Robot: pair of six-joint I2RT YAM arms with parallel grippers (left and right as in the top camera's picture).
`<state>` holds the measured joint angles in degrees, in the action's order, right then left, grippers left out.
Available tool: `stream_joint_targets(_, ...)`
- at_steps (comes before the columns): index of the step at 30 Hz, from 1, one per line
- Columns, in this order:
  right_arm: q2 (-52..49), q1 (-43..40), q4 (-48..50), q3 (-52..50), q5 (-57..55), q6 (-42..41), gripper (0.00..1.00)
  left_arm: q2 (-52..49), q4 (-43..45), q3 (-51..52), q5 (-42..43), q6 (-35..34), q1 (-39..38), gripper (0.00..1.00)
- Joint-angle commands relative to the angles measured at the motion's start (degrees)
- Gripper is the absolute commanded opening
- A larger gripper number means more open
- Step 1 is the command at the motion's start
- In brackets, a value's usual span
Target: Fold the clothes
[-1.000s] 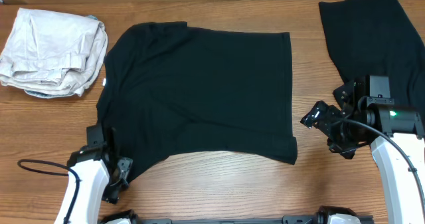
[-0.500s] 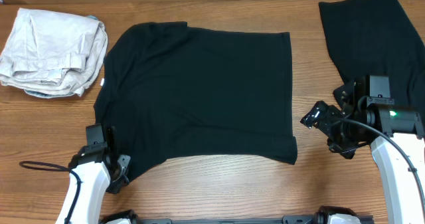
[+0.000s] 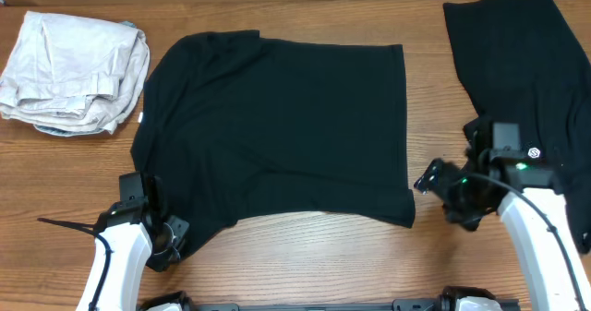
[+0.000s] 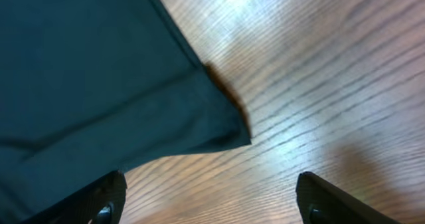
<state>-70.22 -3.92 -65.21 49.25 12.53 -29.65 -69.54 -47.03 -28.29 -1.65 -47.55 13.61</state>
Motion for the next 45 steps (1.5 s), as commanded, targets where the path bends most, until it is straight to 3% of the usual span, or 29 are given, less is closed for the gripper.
stream_joint_targets(1,-0.9,2.9,4.0,-5.8,-0.4,-4.0,0.82,-0.3,0.0,-0.9,0.8,1.2,0.3,0.04)
stream_joint_targets(7,-3.8,10.0,13.5,-11.0,-1.0,-9.8,0.73,-0.3,0.7,-0.9,1.2,1.3,0.3,0.04)
stream_joint_targets(11,-6.7,13.5,14.4,-12.2,-5.7,-15.0,0.69,-0.3,0.6,-0.9,1.2,1.3,0.3,0.04)
stream_joint_targets(20,-10.2,14.0,16.8,-13.3,-6.6,-18.1,0.42,-0.3,0.7,-1.1,1.5,1.3,0.3,0.04)
stream_joint_targets(25,-11.3,14.0,18.5,-13.3,-6.7,-18.4,0.33,-0.3,-0.7,-2.3,1.7,1.3,0.3,0.04)
stream_joint_targets(30,-12.0,14.0,18.2,-13.3,-6.5,-18.4,0.05,-0.3,-4.1,-6.3,1.7,1.9,0.3,0.04)
stream_joint_targets(37,-10.2,10.5,11.6,-9.7,-6.9,-17.4,0.04,-0.3,-12.8,-17.2,1.2,8.1,0.3,0.04)
stream_joint_targets(45,-5.3,3.7,-4.9,4.7,-6.9,-5.9,0.04,-0.3,-22.3,-28.5,1.0,10.9,0.3,0.04)
